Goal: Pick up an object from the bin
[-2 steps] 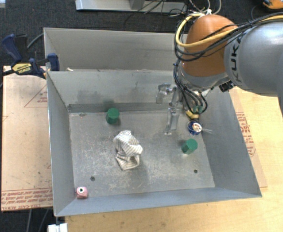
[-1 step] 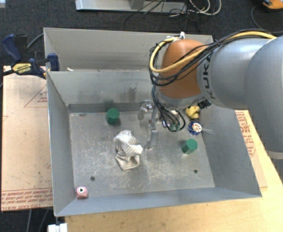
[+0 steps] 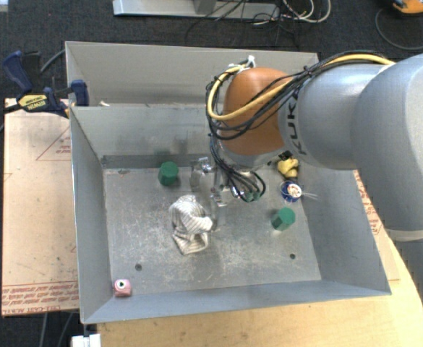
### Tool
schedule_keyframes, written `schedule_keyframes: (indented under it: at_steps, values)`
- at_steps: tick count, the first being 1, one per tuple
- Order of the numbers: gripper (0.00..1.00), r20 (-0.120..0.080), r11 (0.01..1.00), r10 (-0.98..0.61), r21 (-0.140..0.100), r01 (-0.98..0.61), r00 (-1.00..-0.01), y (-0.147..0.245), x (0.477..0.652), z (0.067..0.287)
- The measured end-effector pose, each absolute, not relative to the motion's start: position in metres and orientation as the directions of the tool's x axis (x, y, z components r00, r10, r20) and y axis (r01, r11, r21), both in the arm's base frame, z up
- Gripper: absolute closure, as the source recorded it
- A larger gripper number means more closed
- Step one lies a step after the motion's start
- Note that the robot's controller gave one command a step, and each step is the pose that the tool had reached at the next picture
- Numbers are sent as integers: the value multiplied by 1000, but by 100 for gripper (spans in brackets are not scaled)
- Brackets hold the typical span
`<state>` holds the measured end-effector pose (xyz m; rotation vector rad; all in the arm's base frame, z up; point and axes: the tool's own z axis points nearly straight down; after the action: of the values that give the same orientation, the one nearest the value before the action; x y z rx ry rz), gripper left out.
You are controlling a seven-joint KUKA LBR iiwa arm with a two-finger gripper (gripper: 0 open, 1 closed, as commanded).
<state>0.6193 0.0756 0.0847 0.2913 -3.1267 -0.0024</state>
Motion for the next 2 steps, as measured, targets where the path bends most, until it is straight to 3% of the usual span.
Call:
schedule_keyframes:
  at_steps: [1, 2]
  values:
    - [0, -5, 939, -343, 0, -343, -939, 92, 602, 77]
    - [0, -3, 921, -389, 1, -389, -921, 95, 600, 75]
